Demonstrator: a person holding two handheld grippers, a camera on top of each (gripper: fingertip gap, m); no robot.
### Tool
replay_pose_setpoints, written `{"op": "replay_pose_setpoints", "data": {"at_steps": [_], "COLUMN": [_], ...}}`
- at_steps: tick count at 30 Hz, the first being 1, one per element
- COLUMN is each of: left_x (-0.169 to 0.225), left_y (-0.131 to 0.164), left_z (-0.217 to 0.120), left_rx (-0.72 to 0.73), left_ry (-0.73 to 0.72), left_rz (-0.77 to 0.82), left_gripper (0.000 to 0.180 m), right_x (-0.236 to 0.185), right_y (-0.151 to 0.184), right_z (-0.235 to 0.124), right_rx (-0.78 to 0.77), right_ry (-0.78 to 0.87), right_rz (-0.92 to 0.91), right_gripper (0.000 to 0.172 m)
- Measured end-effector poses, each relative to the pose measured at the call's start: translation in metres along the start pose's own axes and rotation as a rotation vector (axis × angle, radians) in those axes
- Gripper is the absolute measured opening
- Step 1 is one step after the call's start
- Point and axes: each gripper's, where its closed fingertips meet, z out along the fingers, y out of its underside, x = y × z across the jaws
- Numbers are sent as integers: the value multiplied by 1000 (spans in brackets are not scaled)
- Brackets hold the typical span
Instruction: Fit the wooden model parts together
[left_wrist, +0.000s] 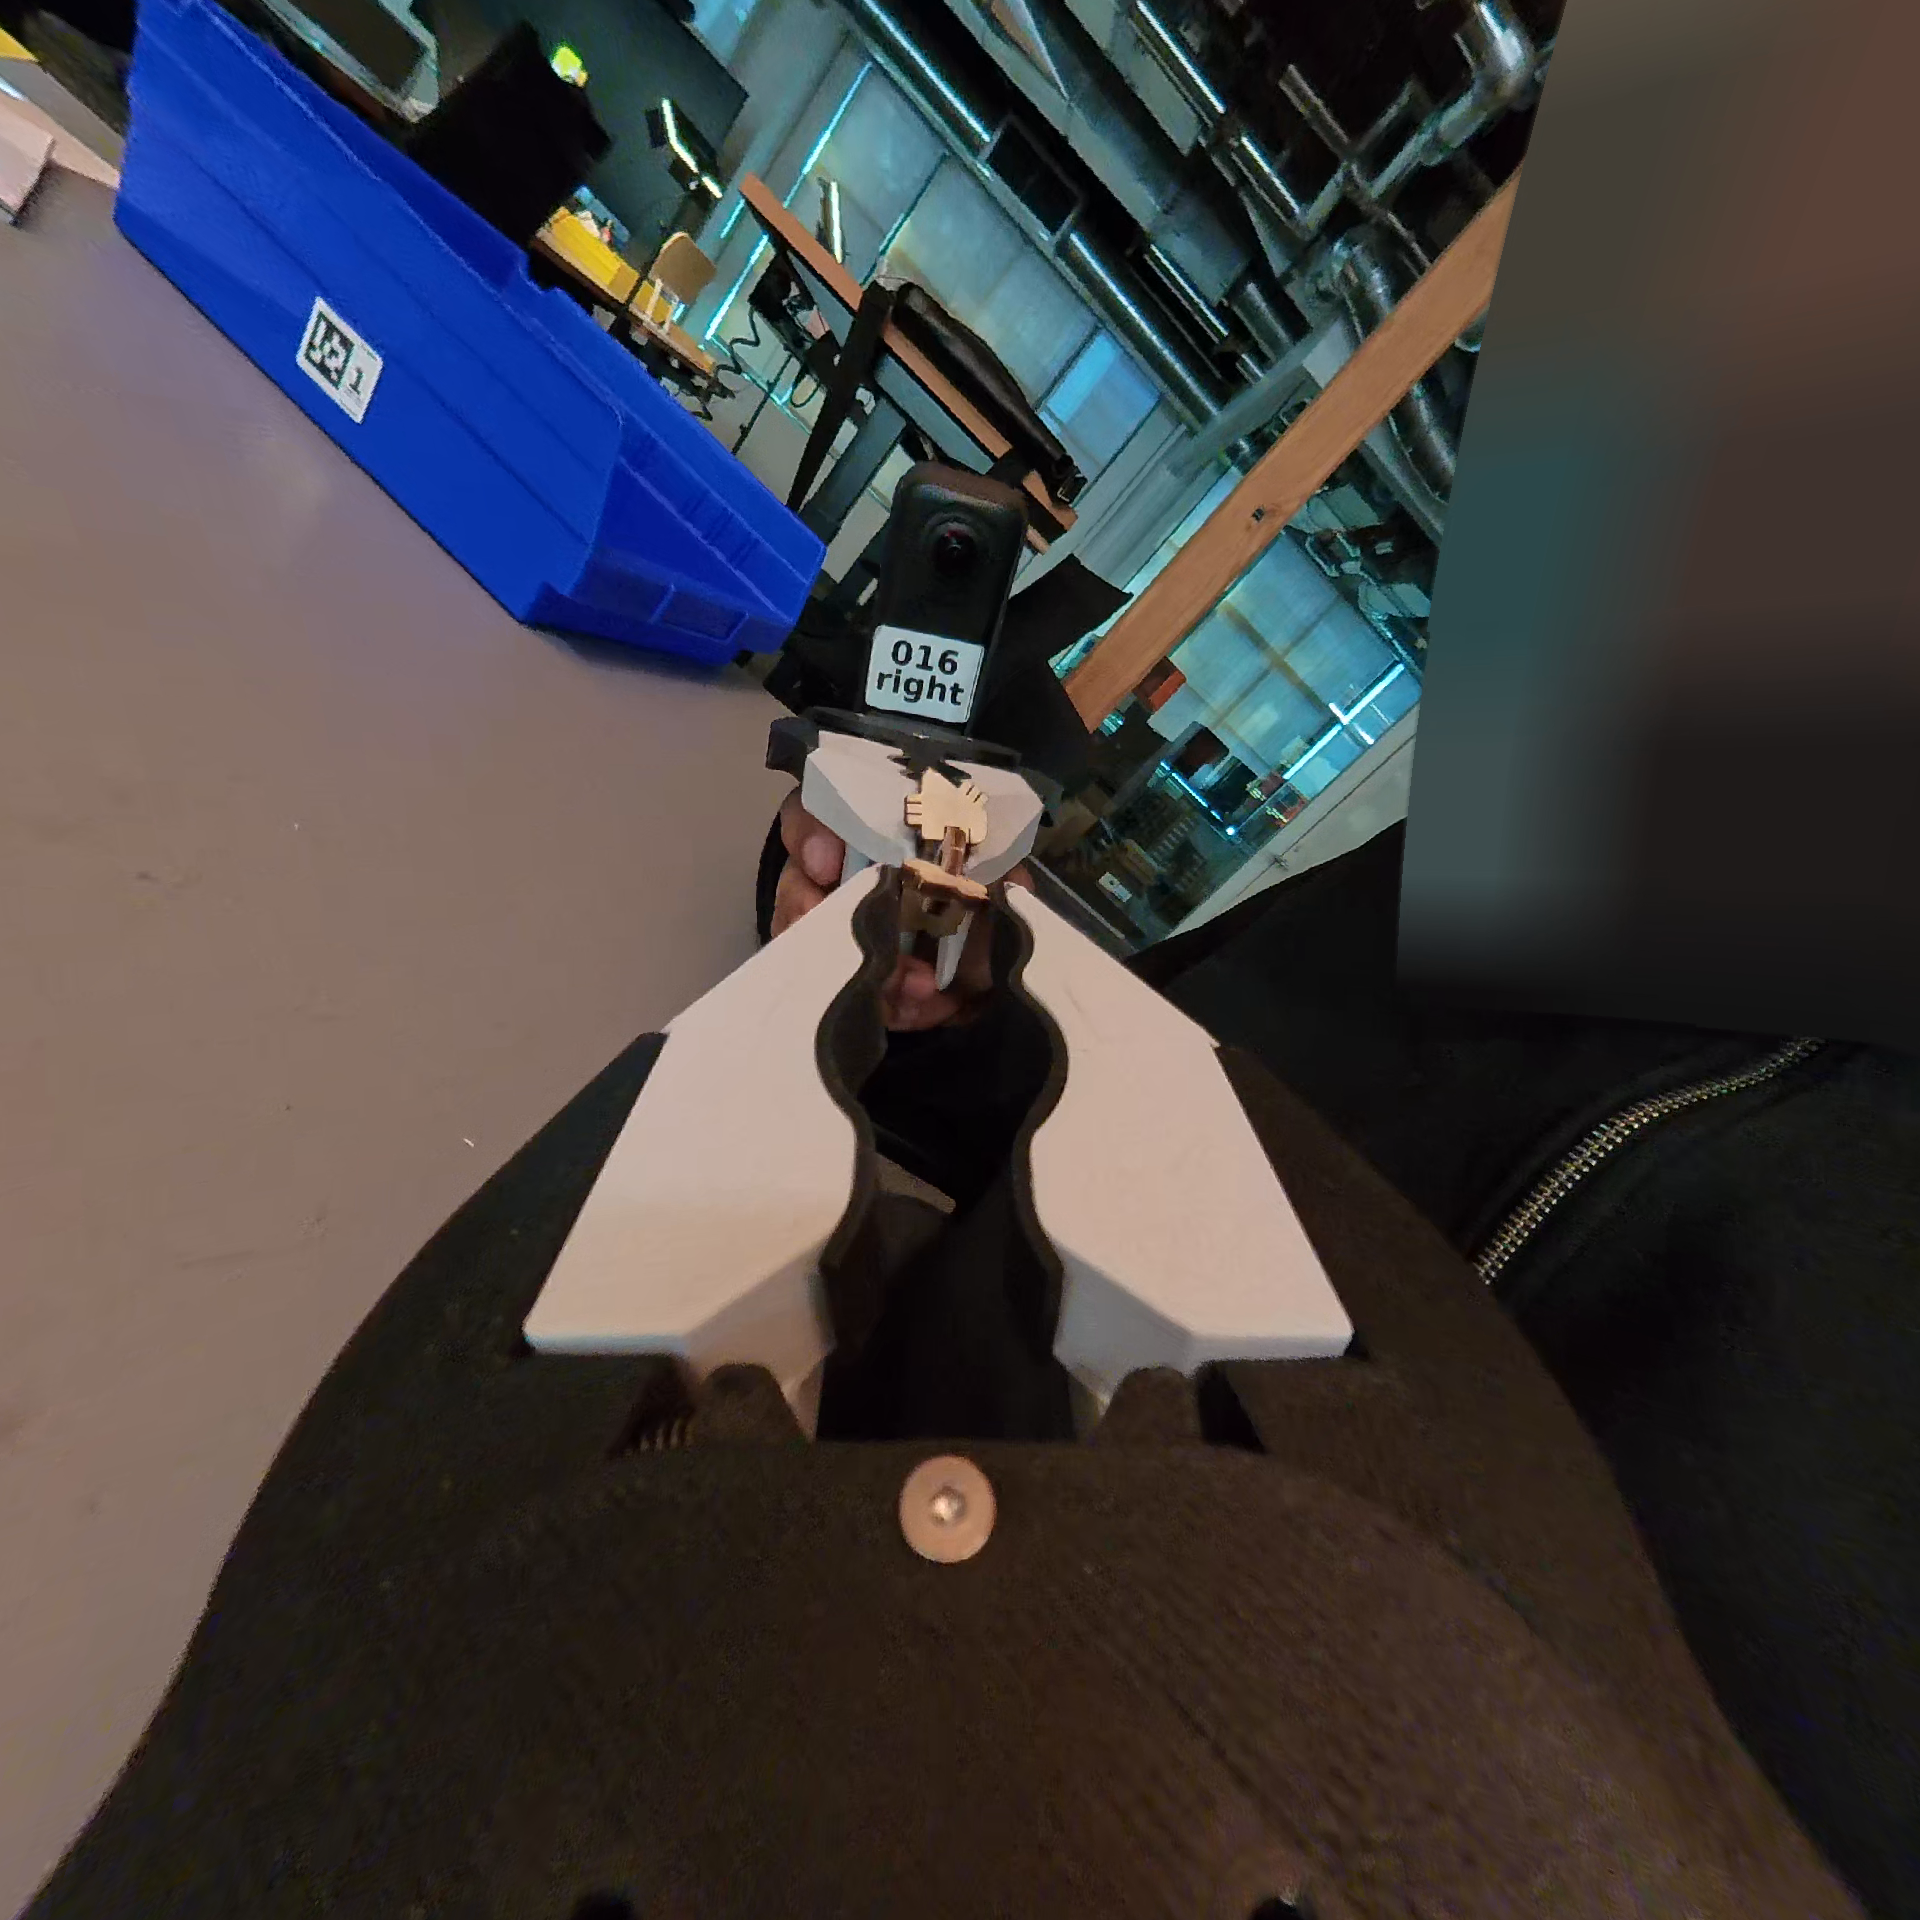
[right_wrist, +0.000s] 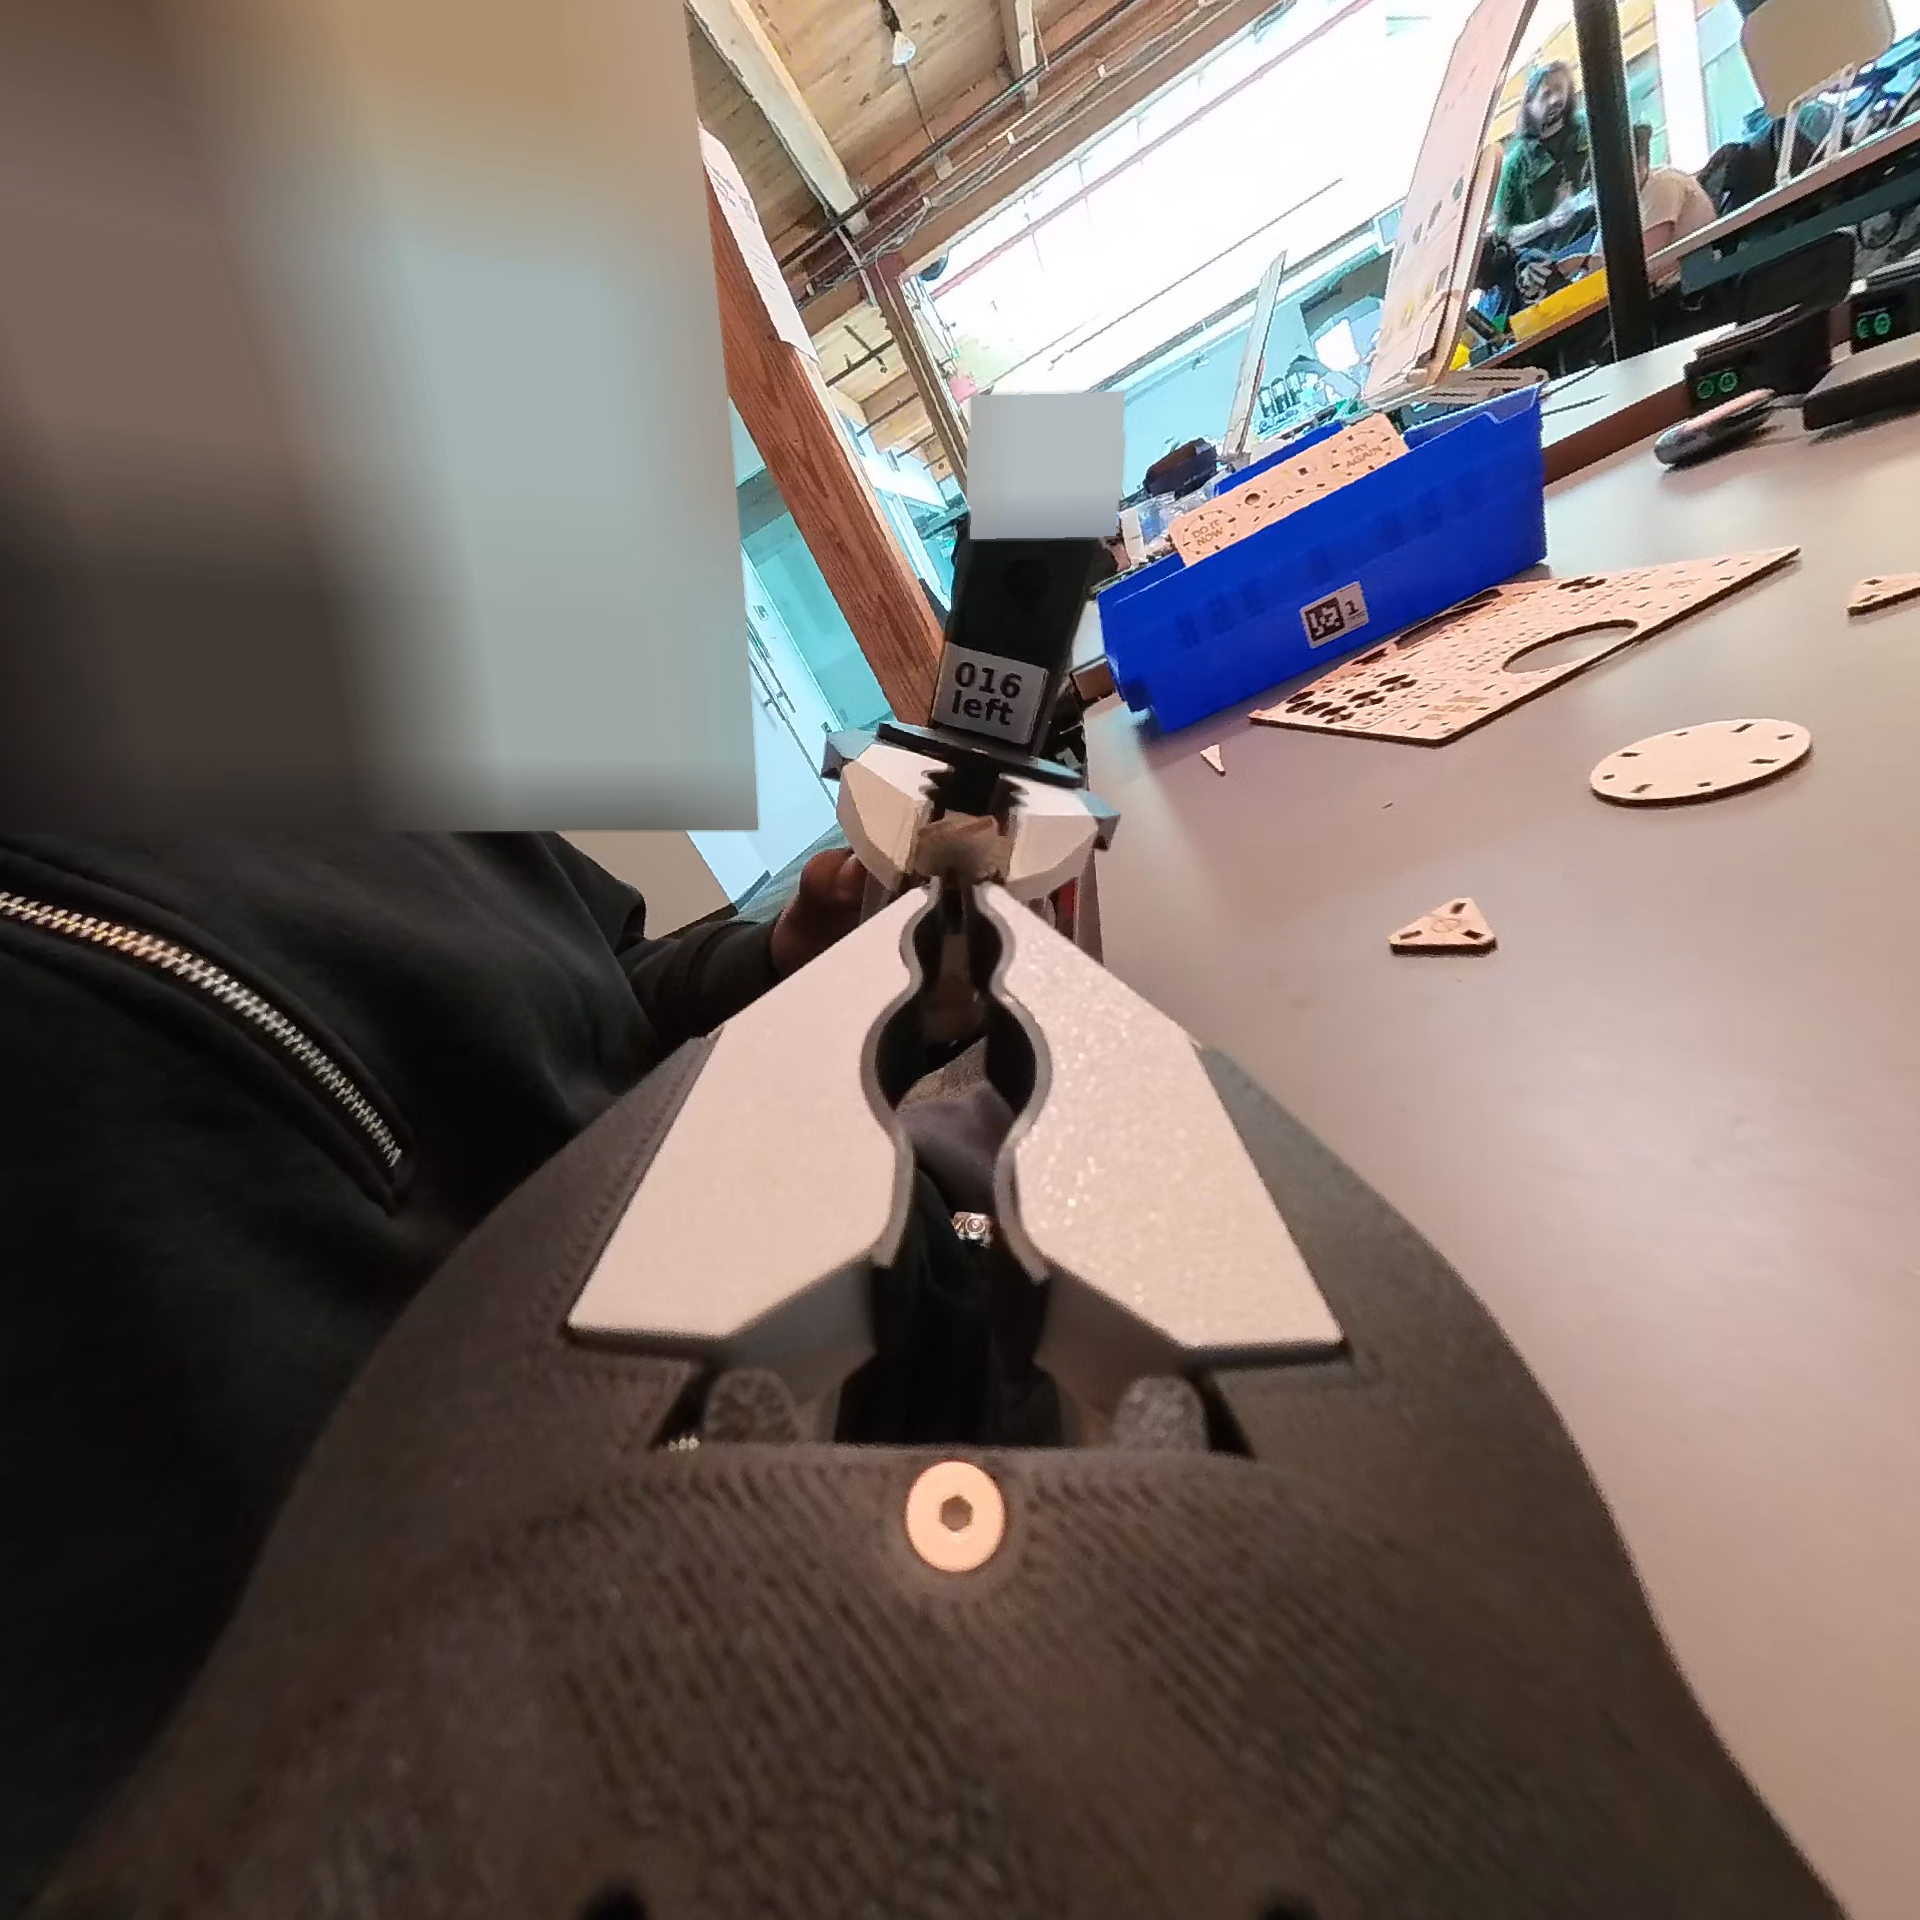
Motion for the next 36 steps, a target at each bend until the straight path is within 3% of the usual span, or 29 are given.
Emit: {"op": "replay_pose_setpoints", "data": {"at_steps": [5, 9, 16, 21, 23, 25, 29, 31, 36], "left_x": [2, -1, -7, -5, -6, -8, -3, -12, -22], "left_y": [-8, -12, -11, -11, -13, -16, -38, -43, -33], "left_z": [-5, -10, -13, -11, -12, -14, -25, -33, -30], "left_rx": [28, 13, -105, -110, -84, -37, 250, 356, 339], "left_ry": [-43, -187, -447, -481, -472, -427, -173, -126, -115], "left_rz": [116, 341, 786, 871, 840, 700, 142, -57, -170], "left_gripper": [14, 14, 14, 15, 15, 15, 15, 15, 16], "right_x": [5, 7, 5, 0, -1, 0, 0, 1, 2], "right_y": [-1, -6, -22, -22, -21, -19, -19, -18, -18], "right_z": [-1, -3, -12, -11, -9, -8, -7, -7, -7], "right_rx": [6, 35, 112, 105, 94, 86, 82, 79, 80], "right_ry": [25, 41, 124, 149, 157, 166, 186, 195, 215], "right_rz": [12, 7, -210, -314, -332, -345, -364, -371, -383], "right_gripper": [15, 21, 25, 25, 25, 27, 29, 29, 29]}}
